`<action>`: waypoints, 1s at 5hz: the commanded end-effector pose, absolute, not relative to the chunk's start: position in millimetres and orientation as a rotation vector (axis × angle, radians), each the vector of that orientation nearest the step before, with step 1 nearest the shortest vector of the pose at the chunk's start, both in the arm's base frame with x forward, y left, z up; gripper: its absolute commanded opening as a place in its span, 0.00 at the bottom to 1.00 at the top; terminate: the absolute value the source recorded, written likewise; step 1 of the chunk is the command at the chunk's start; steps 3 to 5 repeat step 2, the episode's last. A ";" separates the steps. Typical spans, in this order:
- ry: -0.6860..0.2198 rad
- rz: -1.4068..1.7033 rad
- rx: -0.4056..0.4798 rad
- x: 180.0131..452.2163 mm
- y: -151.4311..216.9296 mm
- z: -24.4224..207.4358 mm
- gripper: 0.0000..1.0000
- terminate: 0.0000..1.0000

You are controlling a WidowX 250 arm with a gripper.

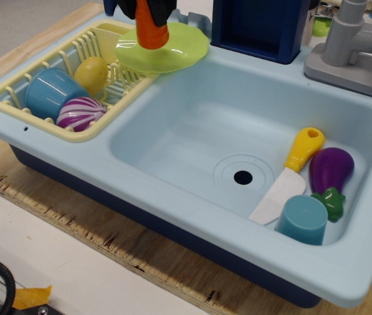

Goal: Put carrot on plate

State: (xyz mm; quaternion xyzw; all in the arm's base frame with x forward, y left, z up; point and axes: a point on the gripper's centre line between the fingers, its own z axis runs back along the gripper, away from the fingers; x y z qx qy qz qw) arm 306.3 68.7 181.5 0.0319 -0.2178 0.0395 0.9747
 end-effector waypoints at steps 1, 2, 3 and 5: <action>-0.471 0.081 0.052 315.6 79.0 187.6 0.00 0.00; -0.467 0.064 0.022 318.1 77.6 184.3 1.00 1.00; -0.467 0.064 0.022 318.1 77.6 184.3 1.00 1.00; -0.467 0.064 0.022 318.1 77.6 184.3 1.00 1.00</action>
